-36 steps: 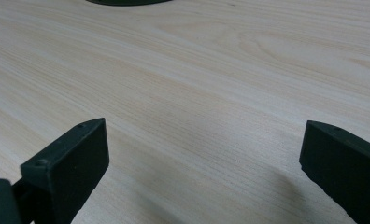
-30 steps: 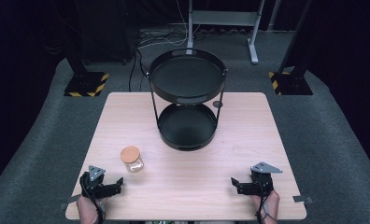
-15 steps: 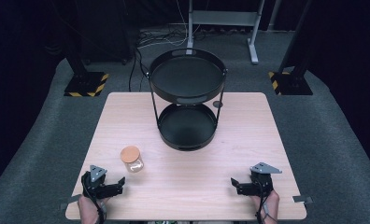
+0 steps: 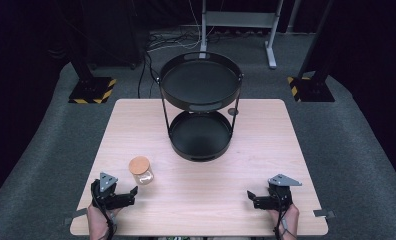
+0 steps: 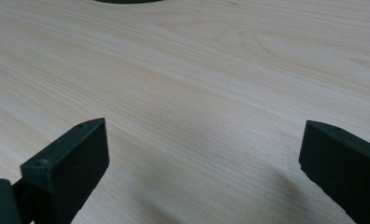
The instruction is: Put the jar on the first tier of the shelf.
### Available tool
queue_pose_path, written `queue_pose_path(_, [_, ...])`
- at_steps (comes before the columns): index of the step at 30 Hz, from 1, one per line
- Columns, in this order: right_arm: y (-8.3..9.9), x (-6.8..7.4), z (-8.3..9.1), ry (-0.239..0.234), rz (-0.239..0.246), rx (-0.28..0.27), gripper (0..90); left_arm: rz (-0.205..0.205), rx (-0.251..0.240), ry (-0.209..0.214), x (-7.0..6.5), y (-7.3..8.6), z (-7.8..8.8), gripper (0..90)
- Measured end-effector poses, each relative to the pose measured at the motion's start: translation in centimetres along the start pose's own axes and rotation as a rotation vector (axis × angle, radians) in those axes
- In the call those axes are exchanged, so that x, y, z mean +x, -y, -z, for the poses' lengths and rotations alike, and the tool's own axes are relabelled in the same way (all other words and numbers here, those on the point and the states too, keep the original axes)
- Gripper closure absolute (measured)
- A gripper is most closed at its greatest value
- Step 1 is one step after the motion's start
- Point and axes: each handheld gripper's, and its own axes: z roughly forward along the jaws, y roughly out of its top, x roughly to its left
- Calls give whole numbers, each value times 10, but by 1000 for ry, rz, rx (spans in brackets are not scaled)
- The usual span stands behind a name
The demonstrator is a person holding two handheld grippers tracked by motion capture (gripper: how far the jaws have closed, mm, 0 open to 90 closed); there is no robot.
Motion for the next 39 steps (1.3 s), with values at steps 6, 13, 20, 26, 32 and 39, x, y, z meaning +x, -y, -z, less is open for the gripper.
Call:
queue_pose_path(6, [0, 0, 0, -1, -2, 0, 9, -8, -10, 10, -4, -8, 0, 4])
queue_pose_path(13, [0, 0, 0, -2, 0, 1, 9, -14, -26, 30, -9, -19, -1, 3])
queue_pose_path(20, [0, 0, 0, -2, -1, 3, 9, -18, -30, 39, -13, -29, -5, 1])
queue_pose_path(26, [0, 0, 0, -2, 0, 4, 9, -8, -33, 38, -15, -34, -9, 1])
queue_pose_path(32, [0, 0, -1, -2, 0, 6, 9, -2, -31, 31, -17, -39, -14, 1])
queue_pose_path(39, [0, 0, -1, 2, 4, 11, 10, -6, -34, 26, -23, -44, -19, 1])
